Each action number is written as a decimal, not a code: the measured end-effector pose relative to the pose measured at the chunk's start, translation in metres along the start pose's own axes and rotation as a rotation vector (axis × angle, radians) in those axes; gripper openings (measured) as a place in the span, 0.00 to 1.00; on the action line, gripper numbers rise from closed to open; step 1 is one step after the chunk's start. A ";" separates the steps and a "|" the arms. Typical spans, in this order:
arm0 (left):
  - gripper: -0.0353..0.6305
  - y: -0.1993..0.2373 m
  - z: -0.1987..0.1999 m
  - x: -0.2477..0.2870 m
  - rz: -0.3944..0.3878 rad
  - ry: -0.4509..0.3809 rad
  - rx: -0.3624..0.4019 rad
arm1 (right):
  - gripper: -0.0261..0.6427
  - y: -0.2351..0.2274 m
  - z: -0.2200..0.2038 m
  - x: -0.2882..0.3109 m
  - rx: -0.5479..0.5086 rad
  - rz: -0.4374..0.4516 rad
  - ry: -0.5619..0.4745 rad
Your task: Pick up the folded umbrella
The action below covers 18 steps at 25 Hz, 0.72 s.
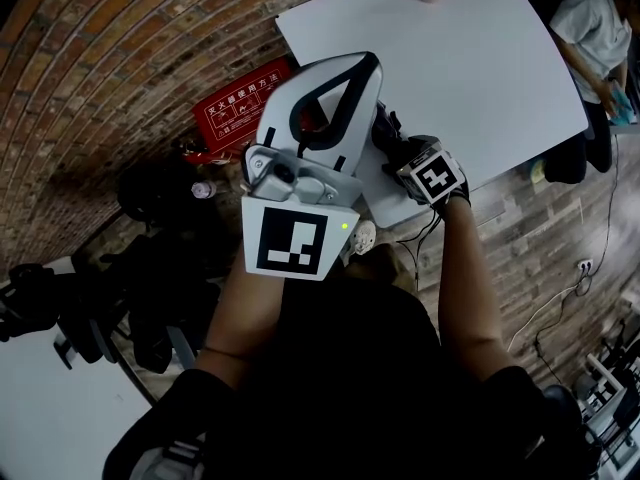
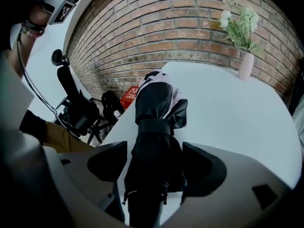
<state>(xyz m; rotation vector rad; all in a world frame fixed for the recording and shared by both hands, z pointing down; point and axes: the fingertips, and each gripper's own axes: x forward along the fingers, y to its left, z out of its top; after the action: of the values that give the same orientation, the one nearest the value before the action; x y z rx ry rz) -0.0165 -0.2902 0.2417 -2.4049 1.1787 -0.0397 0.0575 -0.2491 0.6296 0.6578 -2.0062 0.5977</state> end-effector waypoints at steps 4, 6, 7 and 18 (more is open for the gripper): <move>0.07 0.002 -0.001 -0.002 -0.002 0.003 0.010 | 0.55 -0.002 -0.002 0.003 0.017 -0.022 0.035; 0.07 0.003 -0.002 -0.001 0.000 0.005 0.009 | 0.55 -0.003 -0.001 0.003 0.020 -0.029 0.052; 0.07 0.004 -0.002 -0.002 -0.001 0.005 0.008 | 0.55 -0.003 -0.002 0.003 0.022 -0.035 0.064; 0.07 0.005 -0.008 -0.002 -0.013 0.011 -0.009 | 0.55 -0.007 -0.003 0.002 0.072 -0.061 0.067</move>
<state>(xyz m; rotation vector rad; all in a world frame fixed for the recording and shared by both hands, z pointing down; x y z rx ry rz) -0.0231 -0.2950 0.2474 -2.4238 1.1704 -0.0518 0.0628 -0.2525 0.6333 0.7302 -1.9030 0.6502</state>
